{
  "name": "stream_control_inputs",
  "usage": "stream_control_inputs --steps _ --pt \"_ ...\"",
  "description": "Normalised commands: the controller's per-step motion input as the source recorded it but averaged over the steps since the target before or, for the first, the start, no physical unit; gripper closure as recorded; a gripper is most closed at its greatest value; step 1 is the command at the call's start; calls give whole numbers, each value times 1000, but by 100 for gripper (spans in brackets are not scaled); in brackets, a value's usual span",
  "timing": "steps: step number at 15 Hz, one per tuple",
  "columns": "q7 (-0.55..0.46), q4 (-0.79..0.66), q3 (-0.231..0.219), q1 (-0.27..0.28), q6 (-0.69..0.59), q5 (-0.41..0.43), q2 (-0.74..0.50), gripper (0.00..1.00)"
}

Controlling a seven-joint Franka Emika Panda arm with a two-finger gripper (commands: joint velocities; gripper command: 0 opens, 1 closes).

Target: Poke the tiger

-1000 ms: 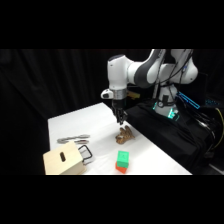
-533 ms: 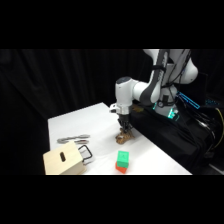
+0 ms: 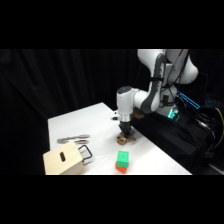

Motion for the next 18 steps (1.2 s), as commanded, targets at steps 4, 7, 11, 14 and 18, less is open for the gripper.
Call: stream_control_inputs --steps 4,7,11,14,18 --pt "186 -196 -128 43 -456 -220 -558 97" --pt "68 -11 -47 -14 -715 -120 -640 88" --pt "10 212 -21 -28 -673 -44 -491 49" --pt "30 344 -35 -42 -586 -45 -330 24" --pt "9 394 -51 -56 -537 -51 -201 0"
